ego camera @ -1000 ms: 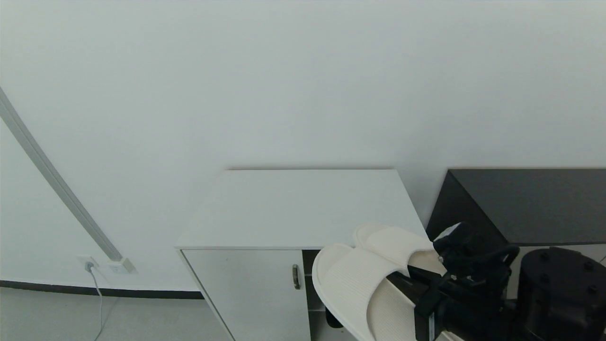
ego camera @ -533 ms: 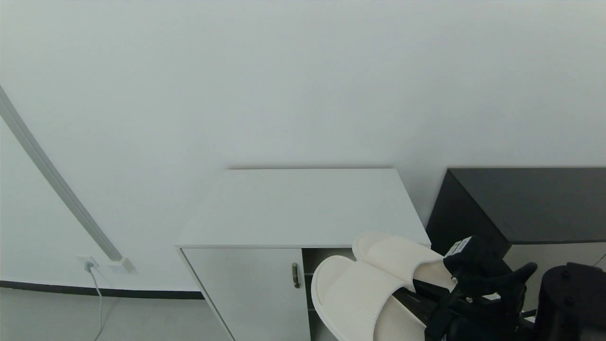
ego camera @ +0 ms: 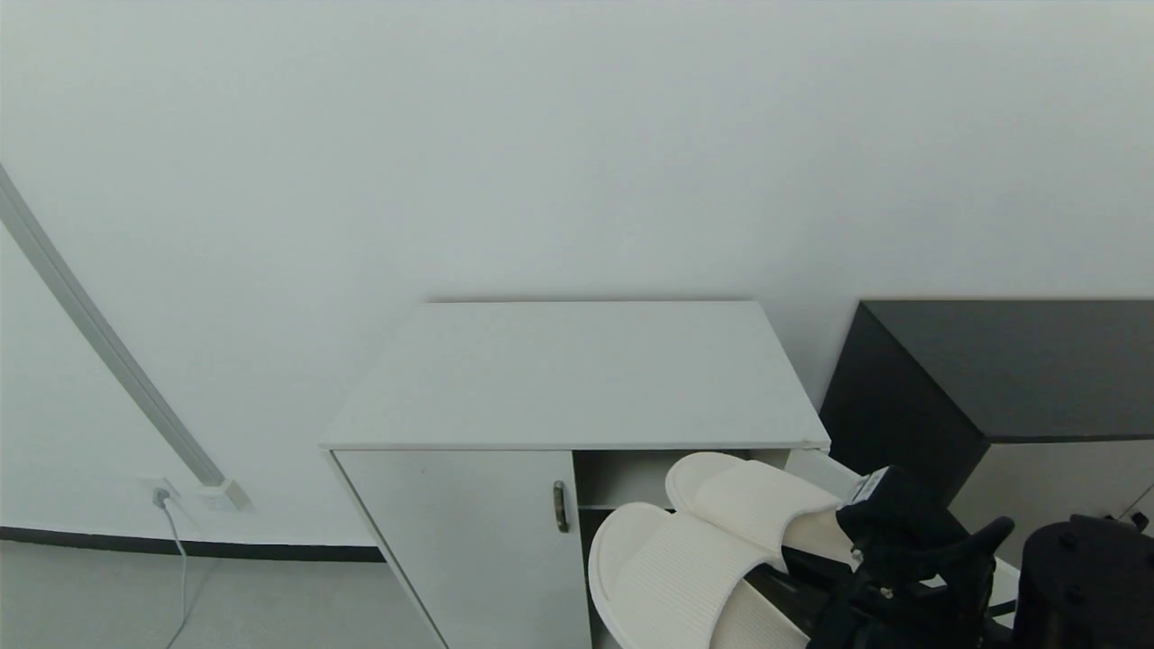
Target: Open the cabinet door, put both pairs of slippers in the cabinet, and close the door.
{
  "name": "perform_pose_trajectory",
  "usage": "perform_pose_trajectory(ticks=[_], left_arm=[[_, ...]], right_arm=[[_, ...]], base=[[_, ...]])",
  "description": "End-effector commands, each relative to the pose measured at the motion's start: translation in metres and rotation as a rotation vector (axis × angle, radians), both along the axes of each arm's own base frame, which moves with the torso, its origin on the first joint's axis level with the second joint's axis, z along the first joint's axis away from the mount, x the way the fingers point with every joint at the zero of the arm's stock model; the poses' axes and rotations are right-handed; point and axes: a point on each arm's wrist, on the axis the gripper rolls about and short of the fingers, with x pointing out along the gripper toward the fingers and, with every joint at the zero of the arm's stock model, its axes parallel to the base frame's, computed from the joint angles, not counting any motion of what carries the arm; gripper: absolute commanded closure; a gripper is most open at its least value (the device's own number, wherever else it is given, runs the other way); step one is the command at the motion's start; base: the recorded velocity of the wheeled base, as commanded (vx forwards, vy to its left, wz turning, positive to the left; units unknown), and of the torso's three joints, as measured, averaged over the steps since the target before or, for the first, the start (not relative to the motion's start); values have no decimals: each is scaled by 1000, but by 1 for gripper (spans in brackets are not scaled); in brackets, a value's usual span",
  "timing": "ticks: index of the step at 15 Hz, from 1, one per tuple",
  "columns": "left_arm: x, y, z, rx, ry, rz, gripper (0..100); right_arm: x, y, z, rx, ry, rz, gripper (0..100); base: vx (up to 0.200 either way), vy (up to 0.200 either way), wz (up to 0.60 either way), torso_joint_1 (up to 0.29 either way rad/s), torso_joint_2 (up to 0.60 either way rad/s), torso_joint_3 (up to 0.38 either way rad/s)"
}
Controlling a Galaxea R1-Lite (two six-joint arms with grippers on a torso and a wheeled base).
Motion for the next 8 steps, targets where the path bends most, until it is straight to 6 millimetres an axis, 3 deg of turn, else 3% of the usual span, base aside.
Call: perform_pose_trajectory(ticks=[1, 8], left_arm=[[0, 0, 0, 0, 0, 0, 100], [0, 0, 0, 0, 0, 0, 100]], right_arm=[[0, 1, -2, -6, 4, 3, 100], [-1, 1, -4, -15, 11, 9, 100]], base=[[0, 0, 0, -163, 373, 203], [0, 0, 0, -186, 438, 249]])
